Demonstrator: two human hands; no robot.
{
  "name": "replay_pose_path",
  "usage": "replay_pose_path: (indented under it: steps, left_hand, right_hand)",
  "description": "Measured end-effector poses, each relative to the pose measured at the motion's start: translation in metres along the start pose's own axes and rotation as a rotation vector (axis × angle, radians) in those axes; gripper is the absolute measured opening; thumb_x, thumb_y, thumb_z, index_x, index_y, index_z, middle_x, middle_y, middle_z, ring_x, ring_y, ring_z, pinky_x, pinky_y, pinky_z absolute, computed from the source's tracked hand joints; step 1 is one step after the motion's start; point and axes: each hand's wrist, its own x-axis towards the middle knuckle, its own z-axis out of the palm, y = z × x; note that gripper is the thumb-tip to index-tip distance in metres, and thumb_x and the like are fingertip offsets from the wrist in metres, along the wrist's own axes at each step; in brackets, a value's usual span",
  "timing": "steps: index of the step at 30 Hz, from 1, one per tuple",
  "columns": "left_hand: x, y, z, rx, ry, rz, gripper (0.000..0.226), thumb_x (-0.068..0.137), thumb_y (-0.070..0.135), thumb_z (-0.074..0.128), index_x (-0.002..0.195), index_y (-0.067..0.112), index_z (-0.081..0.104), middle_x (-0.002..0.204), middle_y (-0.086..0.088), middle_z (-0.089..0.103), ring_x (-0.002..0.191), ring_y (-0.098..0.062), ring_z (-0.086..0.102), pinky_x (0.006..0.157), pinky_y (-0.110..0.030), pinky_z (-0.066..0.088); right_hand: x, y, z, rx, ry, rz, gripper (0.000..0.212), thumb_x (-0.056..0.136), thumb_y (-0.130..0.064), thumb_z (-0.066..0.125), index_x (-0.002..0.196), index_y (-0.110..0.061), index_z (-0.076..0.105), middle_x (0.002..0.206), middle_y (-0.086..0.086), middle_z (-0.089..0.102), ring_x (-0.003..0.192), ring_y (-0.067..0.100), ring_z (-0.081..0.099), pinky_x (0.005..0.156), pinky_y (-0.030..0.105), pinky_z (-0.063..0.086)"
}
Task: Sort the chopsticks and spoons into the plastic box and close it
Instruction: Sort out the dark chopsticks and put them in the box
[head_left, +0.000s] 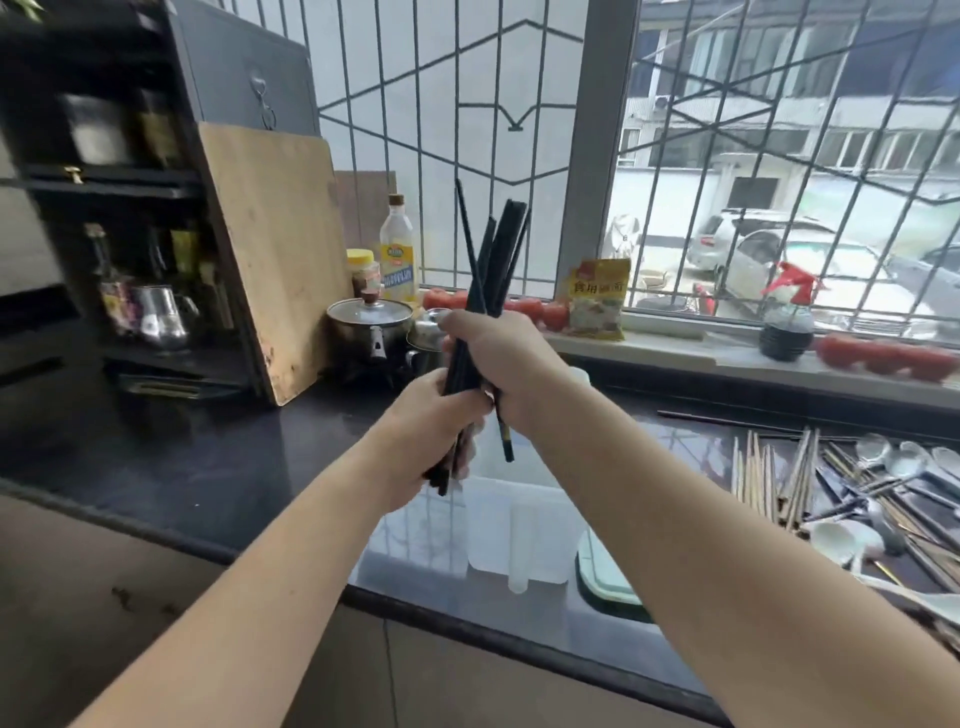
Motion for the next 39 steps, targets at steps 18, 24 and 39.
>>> replay_pose_path:
  steps: [18, 24, 39]
  left_hand:
    - [0.012, -0.061, -0.11, 0.226, 0.371, 0.301, 0.032, 0.091, 0.028, 0.075, 0.119, 0.02, 0.06, 0.095, -0.005, 0.075, 0.094, -0.014, 0.072, 0.093, -0.03, 0.053]
    - [0.033, -0.081, -0.09, 0.111, 0.54, 0.179, 0.034, 0.099, 0.026, 0.067, 0.088, -0.003, 0.054, 0.056, -0.006, 0.057, 0.056, -0.021, 0.062, 0.08, -0.05, 0.06]
    - [0.028, -0.156, -0.073, -0.497, 0.589, -0.18, 0.036, 0.103, 0.024, 0.06, 0.07, 0.01, 0.053, 0.066, -0.007, 0.056, 0.059, -0.022, 0.062, 0.063, -0.037, 0.056]
  right_hand:
    - [0.026, 0.157, 0.14, -0.111, -0.079, -0.325, 0.011, 0.094, -0.009, 0.06, 0.094, -0.017, 0.067, 0.075, -0.009, 0.068, 0.069, -0.003, 0.063, 0.057, 0.016, 0.048]
    - [0.027, 0.192, 0.134, -0.209, -0.143, -0.193, 0.026, 0.09, -0.002, 0.055, 0.073, -0.021, 0.057, 0.063, -0.009, 0.061, 0.056, 0.0, 0.05, 0.053, 0.018, 0.039]
    - [-0.009, 0.209, 0.096, -0.171, 0.031, -0.103, 0.022, 0.094, -0.014, 0.06, 0.107, -0.028, 0.07, 0.105, -0.005, 0.066, 0.1, 0.008, 0.065, 0.092, 0.025, 0.053]
